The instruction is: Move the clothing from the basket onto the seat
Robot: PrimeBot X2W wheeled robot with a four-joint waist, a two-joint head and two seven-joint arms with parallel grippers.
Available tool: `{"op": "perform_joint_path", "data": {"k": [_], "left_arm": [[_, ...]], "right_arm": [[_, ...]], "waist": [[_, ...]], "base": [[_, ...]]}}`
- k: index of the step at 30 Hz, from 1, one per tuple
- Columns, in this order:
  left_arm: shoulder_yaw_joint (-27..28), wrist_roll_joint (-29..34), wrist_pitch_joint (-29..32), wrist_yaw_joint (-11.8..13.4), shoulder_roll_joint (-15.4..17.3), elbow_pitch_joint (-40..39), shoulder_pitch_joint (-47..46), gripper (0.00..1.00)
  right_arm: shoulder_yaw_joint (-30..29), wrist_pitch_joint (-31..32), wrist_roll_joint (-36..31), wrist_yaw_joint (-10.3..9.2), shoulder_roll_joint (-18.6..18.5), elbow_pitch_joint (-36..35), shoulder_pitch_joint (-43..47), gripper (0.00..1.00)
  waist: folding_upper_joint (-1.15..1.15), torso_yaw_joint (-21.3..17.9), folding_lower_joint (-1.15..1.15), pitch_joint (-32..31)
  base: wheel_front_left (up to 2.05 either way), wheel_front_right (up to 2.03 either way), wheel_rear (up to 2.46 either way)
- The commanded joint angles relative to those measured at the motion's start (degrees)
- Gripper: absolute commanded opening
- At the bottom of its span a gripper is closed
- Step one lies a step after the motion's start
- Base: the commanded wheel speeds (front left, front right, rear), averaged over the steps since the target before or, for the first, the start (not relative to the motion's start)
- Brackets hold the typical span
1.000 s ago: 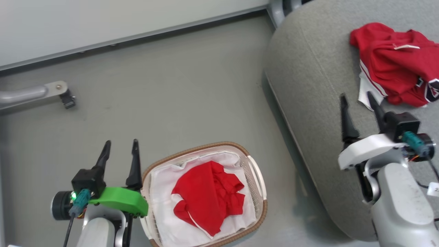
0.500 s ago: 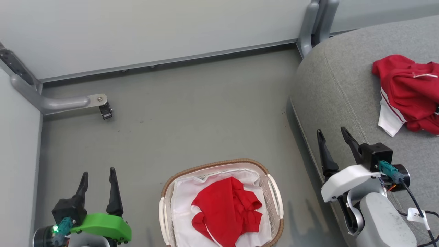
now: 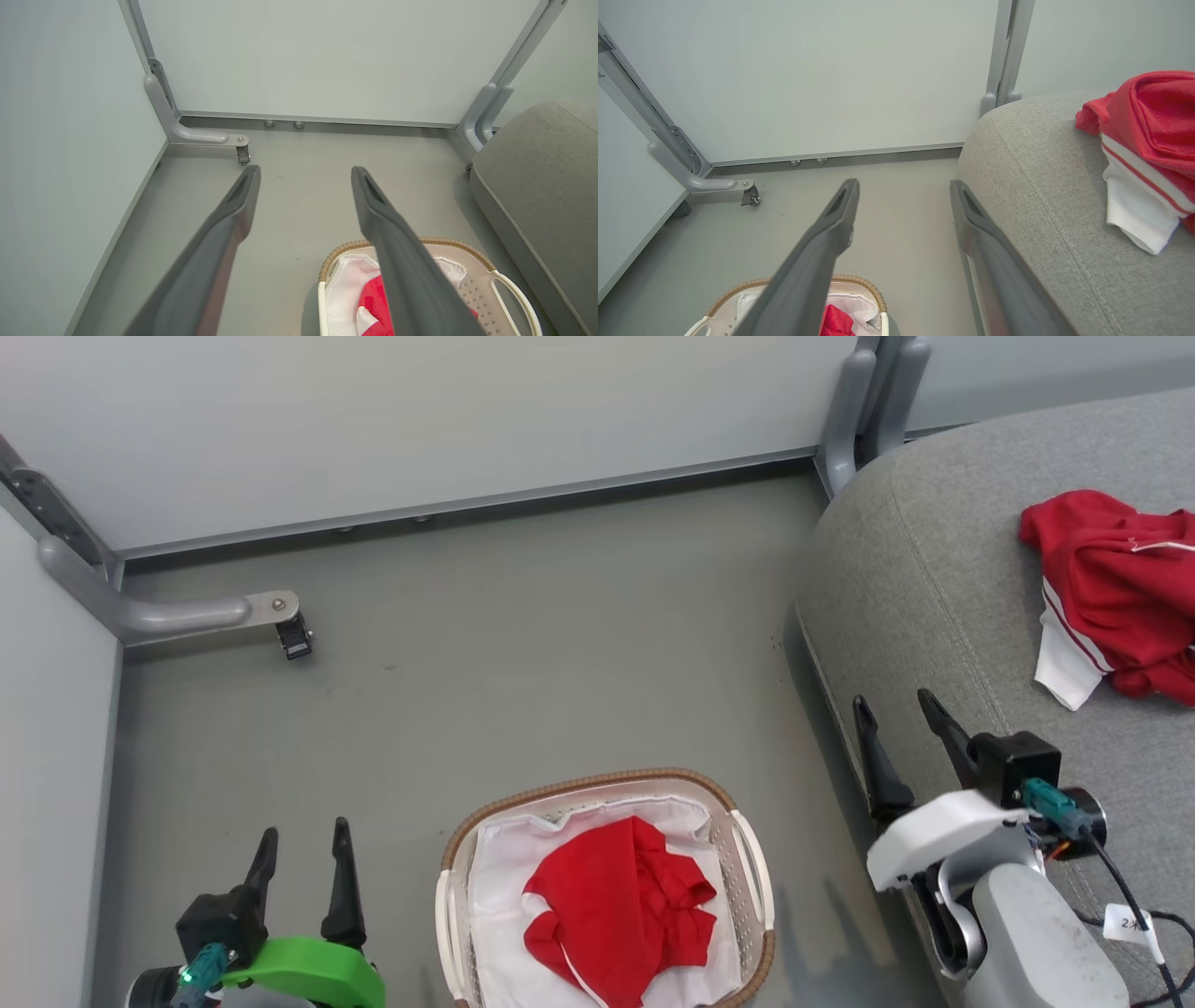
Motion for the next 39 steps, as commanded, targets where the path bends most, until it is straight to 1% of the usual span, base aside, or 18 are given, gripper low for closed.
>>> {"op": "perform_joint_path", "data": {"k": [1,6,10,21,25,29,39], "left_arm": [[-0.7,0.0,0.0,-0.4,0.1,0.6,-1.8,1.00],[-4.5,-0.5,0.1,-1.1,0.1,3.3,-4.7,1.00],[-8.6,-2.4,0.1,-1.6,0.2,6.8,-7.9,1.00],[-17.5,-3.0,0.0,-1.8,0.2,17.9,-18.9,1.00],[-20.1,-2.5,0.0,-1.8,0.6,22.7,-23.0,1.00],[-23.9,-2.7,0.1,-1.8,1.0,27.5,-27.1,1.00],[-32.2,-3.0,0.0,-1.8,0.7,38.9,-36.9,1.00]], "right_arm": [[0.4,-0.3,0.6,-0.08,-0.4,-0.6,-1.9,1.00],[1.4,-0.3,1.4,-0.08,-1.1,-3.2,-6.2,1.00],[1.8,-0.3,2.1,-0.08,-1.3,-6.0,-10.0,1.00],[3.3,-0.3,4.2,-0.07,-0.3,-13.5,-16.0,1.00],[3.0,-0.3,4.2,-0.07,-0.2,-15.0,-17.1,1.00],[2.7,-0.3,4.3,-0.07,0.1,-15.7,-17.7,1.00],[2.7,-0.3,5.2,-0.07,0.4,-17.2,-19.1,1.00]], "waist": [[0.34,-1.2,0.00,2.0],[0.34,-3.2,0.00,6.7],[0.34,-5.5,0.00,11.3],[0.34,-11.5,0.00,22.7],[0.34,-12.8,0.00,26.4],[0.34,-13.8,0.00,29.5],[0.34,-15.9,0.00,36.2]], "base": [[0.00,0.00,0.00],[0.00,0.00,0.00],[0.00,0.00,0.00],[0.00,0.00,0.00],[0.00,0.00,0.00],[0.00,0.00,0.00],[0.00,0.00,0.00]]}}
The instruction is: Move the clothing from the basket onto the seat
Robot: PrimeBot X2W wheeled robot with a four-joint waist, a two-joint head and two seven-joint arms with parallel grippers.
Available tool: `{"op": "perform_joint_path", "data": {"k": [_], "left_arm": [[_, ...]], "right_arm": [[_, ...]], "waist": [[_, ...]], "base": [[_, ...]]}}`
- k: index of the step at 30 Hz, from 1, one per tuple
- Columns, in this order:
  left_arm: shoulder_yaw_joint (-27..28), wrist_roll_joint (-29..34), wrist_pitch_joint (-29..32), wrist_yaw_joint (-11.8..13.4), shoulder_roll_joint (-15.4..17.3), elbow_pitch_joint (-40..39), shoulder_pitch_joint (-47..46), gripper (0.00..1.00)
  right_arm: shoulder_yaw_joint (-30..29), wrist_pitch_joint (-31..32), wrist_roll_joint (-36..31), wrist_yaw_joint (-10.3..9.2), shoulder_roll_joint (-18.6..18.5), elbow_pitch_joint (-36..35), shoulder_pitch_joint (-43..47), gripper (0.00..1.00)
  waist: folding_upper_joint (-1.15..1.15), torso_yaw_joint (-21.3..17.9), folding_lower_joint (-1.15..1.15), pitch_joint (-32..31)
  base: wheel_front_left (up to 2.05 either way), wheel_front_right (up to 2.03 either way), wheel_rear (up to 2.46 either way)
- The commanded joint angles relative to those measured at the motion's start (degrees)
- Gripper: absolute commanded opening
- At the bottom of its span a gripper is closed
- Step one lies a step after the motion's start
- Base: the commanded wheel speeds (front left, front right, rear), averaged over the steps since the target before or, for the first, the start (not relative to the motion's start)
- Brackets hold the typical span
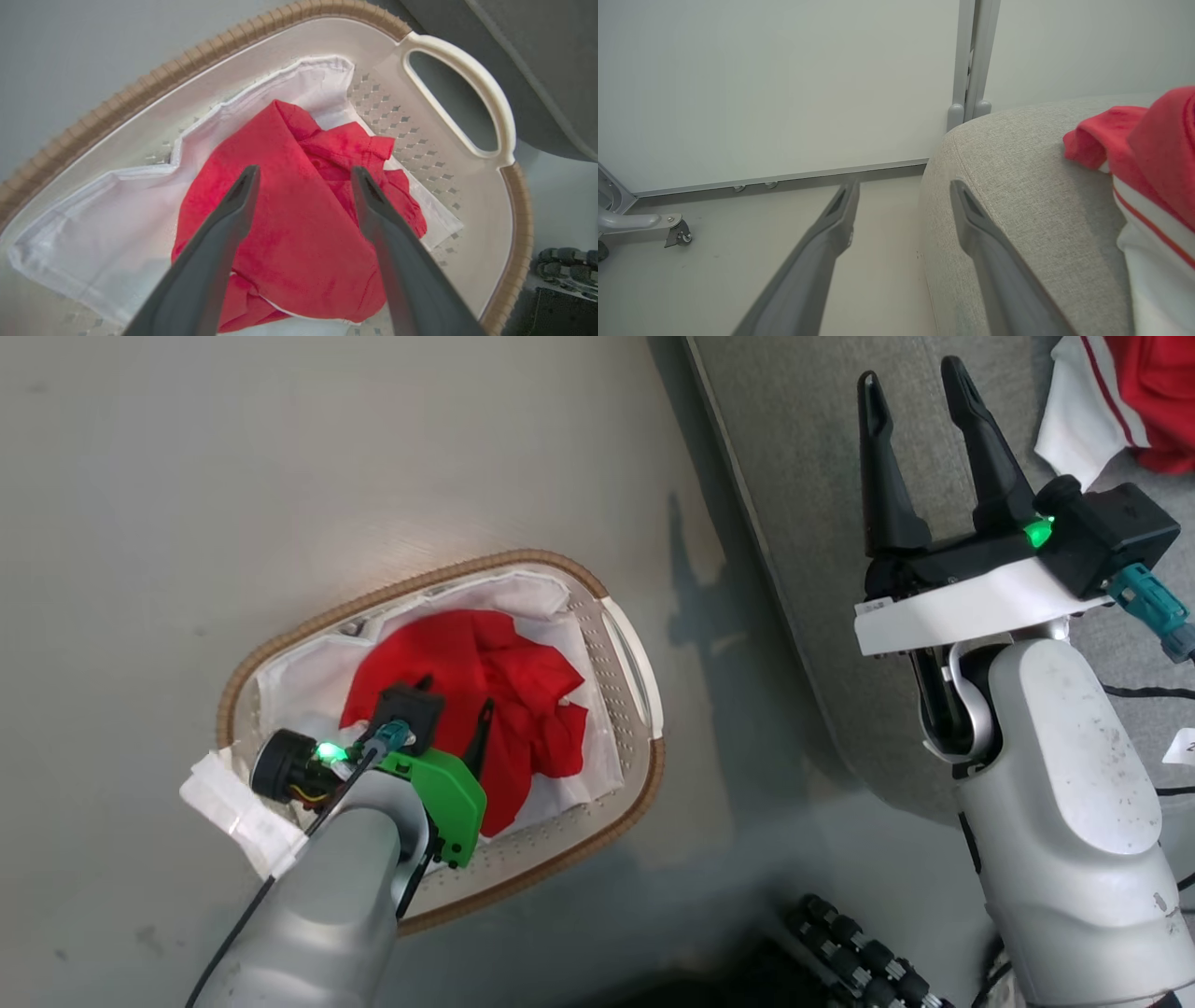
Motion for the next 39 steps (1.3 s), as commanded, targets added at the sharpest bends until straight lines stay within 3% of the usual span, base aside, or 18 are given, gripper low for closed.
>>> {"op": "perform_joint_path", "data": {"k": [1,11,21,27,28,30,39], "left_arm": [[-1.1,0.1,0.0,-0.2,0.3,1.5,-2.0,1.00],[-5.0,0.8,0.7,0.7,0.0,9.3,-9.3,1.00],[-9.2,0.2,5.3,6.6,-0.1,10.1,-11.1,1.00],[-11.5,-0.6,7.7,8.6,-0.1,10.3,-11.5,1.00],[-11.8,-0.8,8.2,8.8,-0.1,10.4,-11.6,0.85],[-12.2,-1.1,8.9,9.1,-0.1,10.6,-11.8,0.00],[-11.6,-3.4,7.2,9.4,0.2,11.6,-12.0,0.00]], "right_arm": [[0.1,-0.3,0.8,-0.07,0.0,-0.6,-1.1,1.00],[0.1,-0.3,2.1,-0.08,0.0,-2.7,-2.5,1.00],[-1.3,-0.3,1.7,-0.07,0.0,-3.2,-1.5,1.00],[-2.3,-0.3,1.4,-0.08,0.0,-3.4,-1.4,1.00],[-2.3,-0.3,1.4,-0.08,0.0,-3.4,-1.4,1.00],[-2.5,-0.3,1.3,-0.08,0.0,-3.5,-1.5,1.00],[-1.3,-0.3,2.0,-0.07,0.0,-2.8,-3.2,1.00]], "waist": [[0.34,-2.5,-0.01,4.1],[0.34,-4.1,-0.01,9.0],[0.34,-3.5,-0.01,10.5],[0.34,-3.1,-0.01,11.0],[0.34,-3.0,-0.01,11.1],[0.34,-2.9,-0.01,11.1],[0.34,-3.1,-0.01,9.8]], "base": [[0.00,0.00,0.00],[0.00,0.00,0.00],[0.00,0.00,0.00],[0.00,0.00,0.00],[0.00,0.00,0.00],[0.00,0.00,0.00],[0.00,0.00,0.00]]}}
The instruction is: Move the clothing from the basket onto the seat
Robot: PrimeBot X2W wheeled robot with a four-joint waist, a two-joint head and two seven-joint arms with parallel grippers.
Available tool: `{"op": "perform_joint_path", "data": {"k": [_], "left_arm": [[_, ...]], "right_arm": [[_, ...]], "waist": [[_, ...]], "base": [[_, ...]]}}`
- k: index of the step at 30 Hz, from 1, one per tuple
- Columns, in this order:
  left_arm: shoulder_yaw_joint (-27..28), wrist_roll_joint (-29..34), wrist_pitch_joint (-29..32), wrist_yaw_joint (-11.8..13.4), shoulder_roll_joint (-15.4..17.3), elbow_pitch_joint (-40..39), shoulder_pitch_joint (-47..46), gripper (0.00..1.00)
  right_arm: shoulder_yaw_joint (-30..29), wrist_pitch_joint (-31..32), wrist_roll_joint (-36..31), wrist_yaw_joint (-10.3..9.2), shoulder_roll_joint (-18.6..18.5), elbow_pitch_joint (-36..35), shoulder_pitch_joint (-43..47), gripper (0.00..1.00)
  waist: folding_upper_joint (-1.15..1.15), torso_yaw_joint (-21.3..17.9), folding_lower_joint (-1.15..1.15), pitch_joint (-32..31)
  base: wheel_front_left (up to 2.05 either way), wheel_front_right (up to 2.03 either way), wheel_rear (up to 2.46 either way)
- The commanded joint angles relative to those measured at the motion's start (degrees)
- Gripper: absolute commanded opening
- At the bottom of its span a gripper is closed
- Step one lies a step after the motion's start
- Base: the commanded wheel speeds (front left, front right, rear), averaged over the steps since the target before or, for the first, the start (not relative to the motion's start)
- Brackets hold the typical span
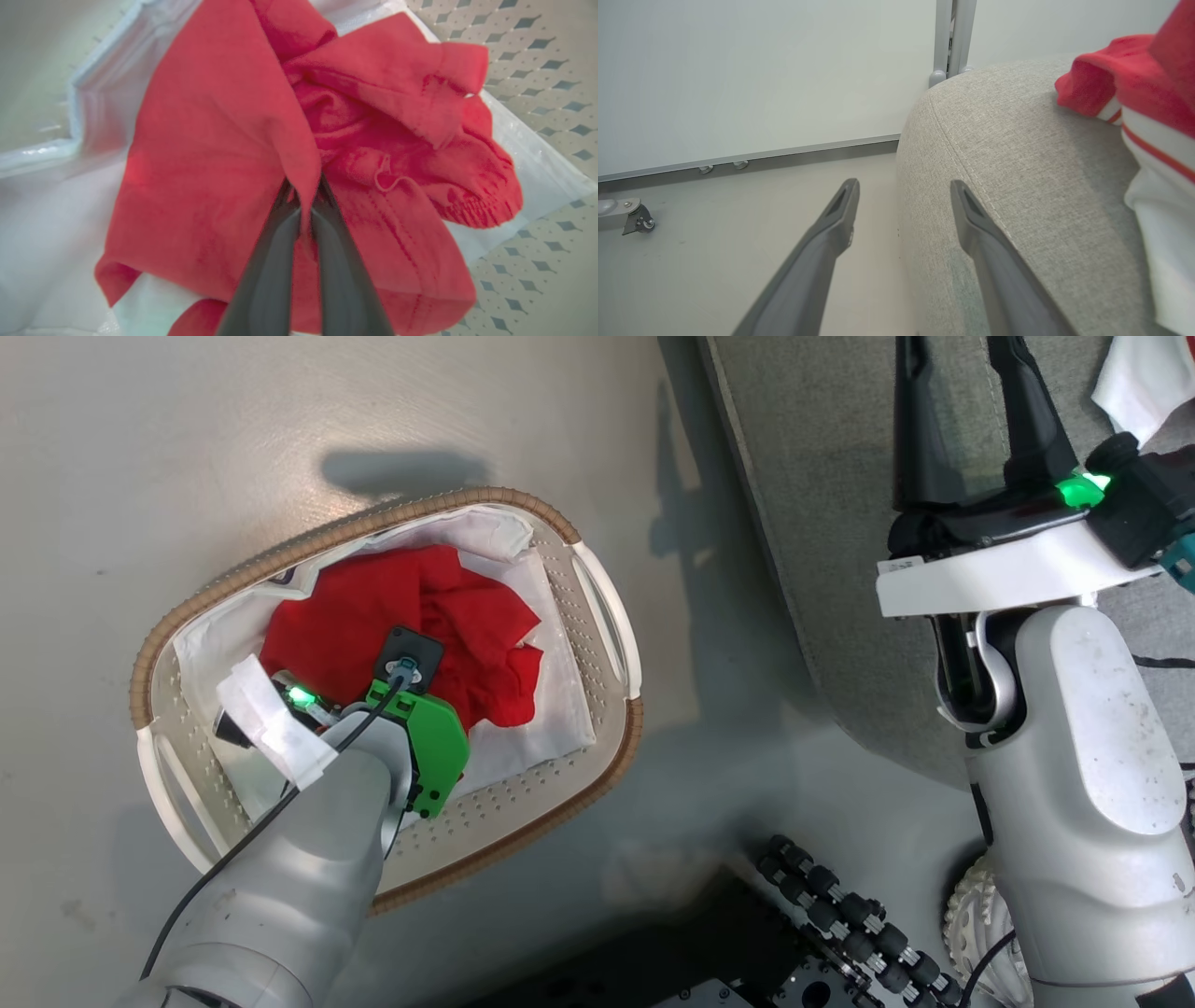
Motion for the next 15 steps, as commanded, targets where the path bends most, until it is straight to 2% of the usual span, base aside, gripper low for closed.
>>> {"op": "perform_joint_path", "data": {"k": [1,8,15], "left_arm": [[0.4,-0.7,-1.1,-0.1,0.6,0.3,-0.9,0.00],[0.7,-2.1,-5.5,-1.4,0.4,0.3,2.2,0.00],[0.0,-3.5,-7.4,-2.7,0.2,-3.2,6.3,0.00]], "right_arm": [[0.2,-0.3,0.2,-0.08,-0.1,0.4,-0.9,1.00],[1.0,-0.3,-0.3,-0.08,-0.1,2.4,0.1,1.00],[1.5,-0.3,-1.6,-0.08,-0.2,4.9,2.3,1.00]], "waist": [[0.34,-0.2,0.00,-0.7],[0.34,1.6,0.00,-6.3],[0.34,4.8,0.00,-13.8]], "base": [[0.00,0.00,0.00],[0.00,0.00,0.00],[0.00,0.00,0.00]]}}
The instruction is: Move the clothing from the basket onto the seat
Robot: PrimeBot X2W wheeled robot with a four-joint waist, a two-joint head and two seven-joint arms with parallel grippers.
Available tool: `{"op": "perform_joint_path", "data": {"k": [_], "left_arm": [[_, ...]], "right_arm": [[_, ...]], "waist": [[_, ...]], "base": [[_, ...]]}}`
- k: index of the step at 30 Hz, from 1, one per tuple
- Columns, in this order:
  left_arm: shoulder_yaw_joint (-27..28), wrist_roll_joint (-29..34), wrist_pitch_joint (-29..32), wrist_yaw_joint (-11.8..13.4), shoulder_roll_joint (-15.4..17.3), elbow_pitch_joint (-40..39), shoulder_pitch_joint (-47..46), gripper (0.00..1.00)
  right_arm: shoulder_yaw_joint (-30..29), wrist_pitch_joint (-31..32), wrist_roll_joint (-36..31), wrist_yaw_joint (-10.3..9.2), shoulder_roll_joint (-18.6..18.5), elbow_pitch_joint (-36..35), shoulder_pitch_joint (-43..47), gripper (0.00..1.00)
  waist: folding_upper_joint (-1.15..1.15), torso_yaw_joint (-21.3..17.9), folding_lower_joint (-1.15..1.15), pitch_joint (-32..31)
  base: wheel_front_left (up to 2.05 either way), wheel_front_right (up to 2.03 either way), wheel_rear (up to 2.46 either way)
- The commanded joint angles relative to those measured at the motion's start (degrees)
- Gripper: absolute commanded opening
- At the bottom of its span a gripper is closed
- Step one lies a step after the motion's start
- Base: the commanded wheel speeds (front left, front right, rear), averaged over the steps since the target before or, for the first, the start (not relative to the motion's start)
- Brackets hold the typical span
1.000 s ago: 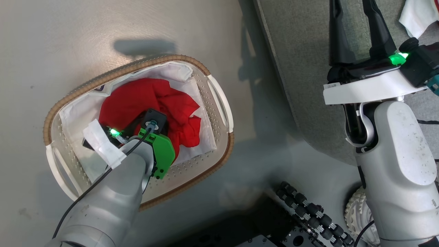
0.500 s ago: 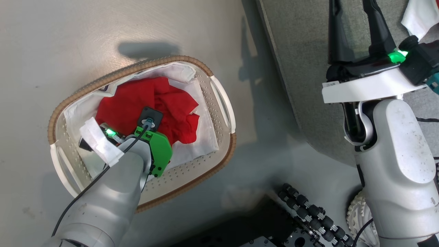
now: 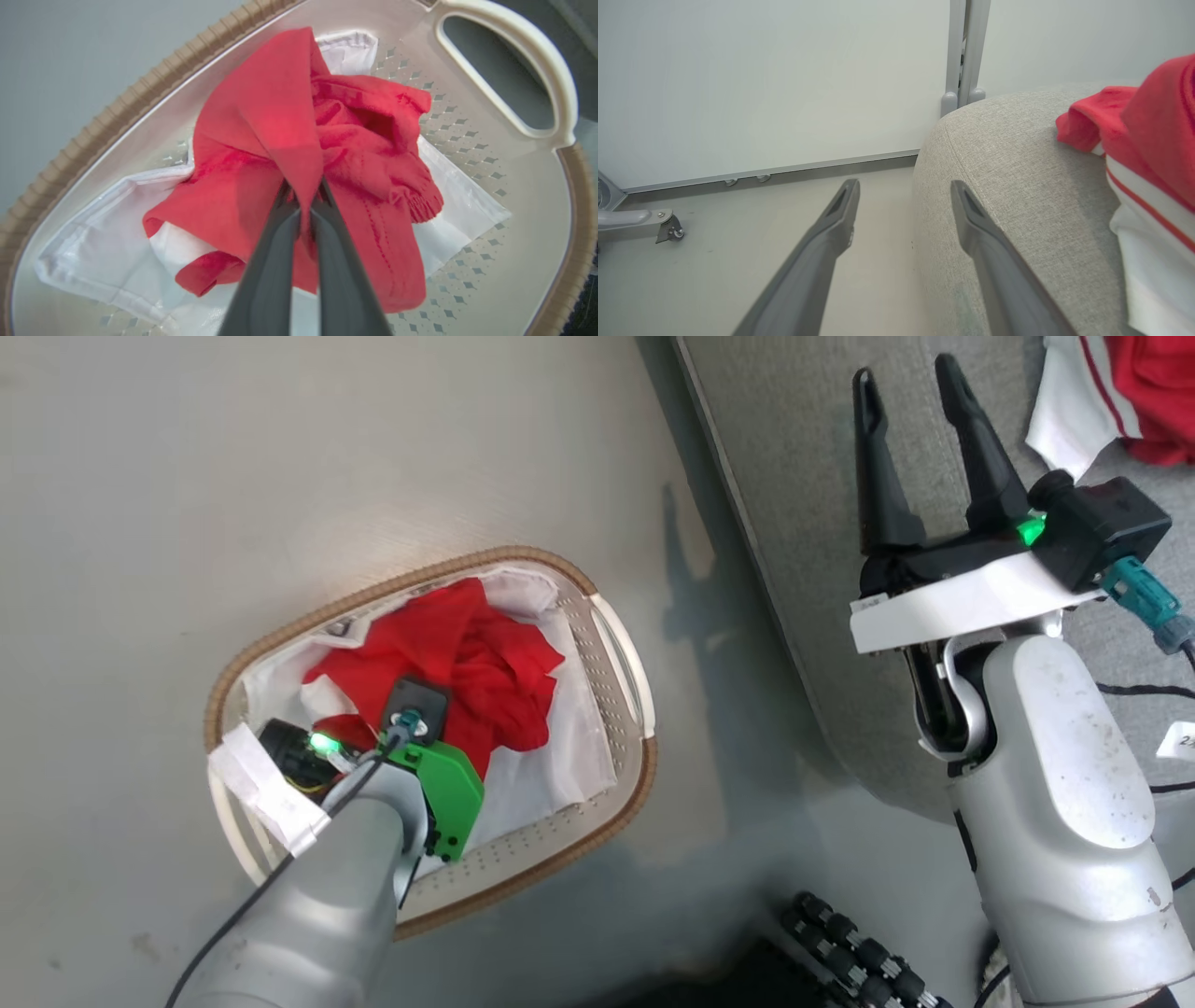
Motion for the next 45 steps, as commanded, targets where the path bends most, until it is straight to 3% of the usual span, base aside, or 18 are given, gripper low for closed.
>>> {"op": "perform_joint_path", "data": {"k": [1,11,29,41,45], "left_arm": [[-0.2,-0.7,-0.4,-0.3,0.0,-1.1,1.9,0.00],[2.4,-0.1,-0.5,0.5,0.1,-15.1,10.9,0.00],[15.2,7.7,-0.4,-2.1,0.5,-44.5,24.2,0.00],[19.2,9.6,-0.4,-4.5,0.1,-54.1,28.1,0.00],[19.3,9.6,-0.4,-4.8,0.1,-55.6,28.5,0.00]], "right_arm": [[0.0,-0.3,-0.5,-0.07,-0.3,0.6,1.2,1.00],[0.1,-0.3,-1.4,-0.07,-0.3,4.4,6.9,1.00],[2.5,-0.3,-1.2,-0.07,-0.3,7.8,17.9,1.00],[4.0,-0.3,-1.0,-0.07,-0.2,9.2,23.9,1.00],[8.7,-0.3,-0.2,-0.07,-0.9,8.0,21.5,1.00]], "waist": [[0.34,3.3,0.00,-5.7],[0.34,8.6,0.00,-17.2],[0.34,13.3,0.00,-33.0],[0.34,14.5,0.00,-38.2],[0.34,14.8,0.00,-38.5]], "base": [[0.00,0.00,0.00],[0.00,0.00,0.00],[0.00,0.00,0.00],[0.00,0.00,0.00],[0.00,0.00,0.00]]}}
